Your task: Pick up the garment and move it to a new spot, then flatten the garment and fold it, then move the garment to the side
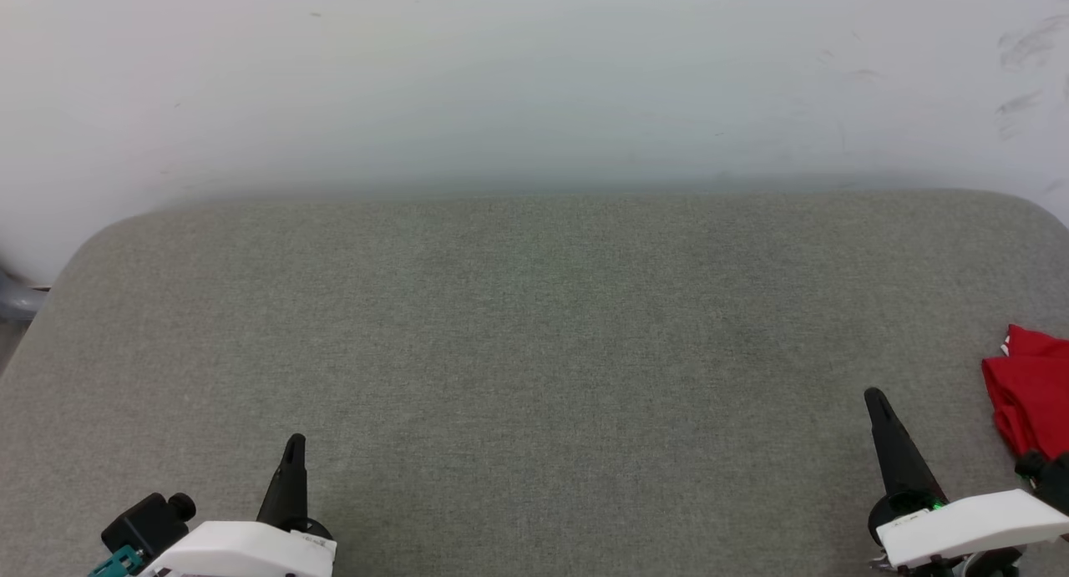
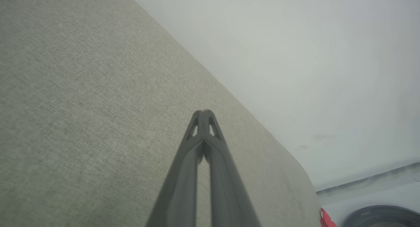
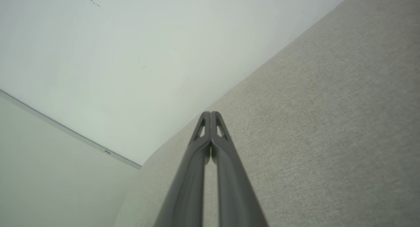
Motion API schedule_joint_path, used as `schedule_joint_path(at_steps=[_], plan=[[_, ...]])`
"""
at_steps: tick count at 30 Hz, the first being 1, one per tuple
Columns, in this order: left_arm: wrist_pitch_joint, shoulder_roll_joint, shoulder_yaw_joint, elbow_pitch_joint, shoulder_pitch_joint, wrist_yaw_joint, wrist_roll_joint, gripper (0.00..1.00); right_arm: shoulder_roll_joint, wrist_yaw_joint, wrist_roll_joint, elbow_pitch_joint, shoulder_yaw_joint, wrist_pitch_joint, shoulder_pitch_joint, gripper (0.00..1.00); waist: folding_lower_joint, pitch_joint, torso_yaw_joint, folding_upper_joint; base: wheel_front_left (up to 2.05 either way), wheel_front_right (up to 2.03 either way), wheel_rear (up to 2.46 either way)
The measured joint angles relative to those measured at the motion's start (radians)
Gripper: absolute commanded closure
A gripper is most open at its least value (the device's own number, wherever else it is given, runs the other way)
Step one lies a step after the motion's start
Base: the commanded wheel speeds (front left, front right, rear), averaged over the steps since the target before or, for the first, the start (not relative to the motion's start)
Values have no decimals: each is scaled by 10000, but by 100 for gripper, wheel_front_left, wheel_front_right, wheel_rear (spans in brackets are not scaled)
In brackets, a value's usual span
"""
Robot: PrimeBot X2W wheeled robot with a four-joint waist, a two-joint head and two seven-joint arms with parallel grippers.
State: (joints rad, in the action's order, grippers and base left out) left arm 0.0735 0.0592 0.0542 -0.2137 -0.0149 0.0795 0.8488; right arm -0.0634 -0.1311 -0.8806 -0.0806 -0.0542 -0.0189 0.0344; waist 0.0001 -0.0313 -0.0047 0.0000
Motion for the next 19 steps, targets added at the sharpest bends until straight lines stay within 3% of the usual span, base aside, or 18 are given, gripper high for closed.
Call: schedule_joint_path(at_steps=[19], plan=[[-546, -29, 180, -98, 350, 159, 2266, 100, -19, 2, -2238, -487, -81, -222, -389, 100, 0, 80, 11, 0, 0, 0, 0]])
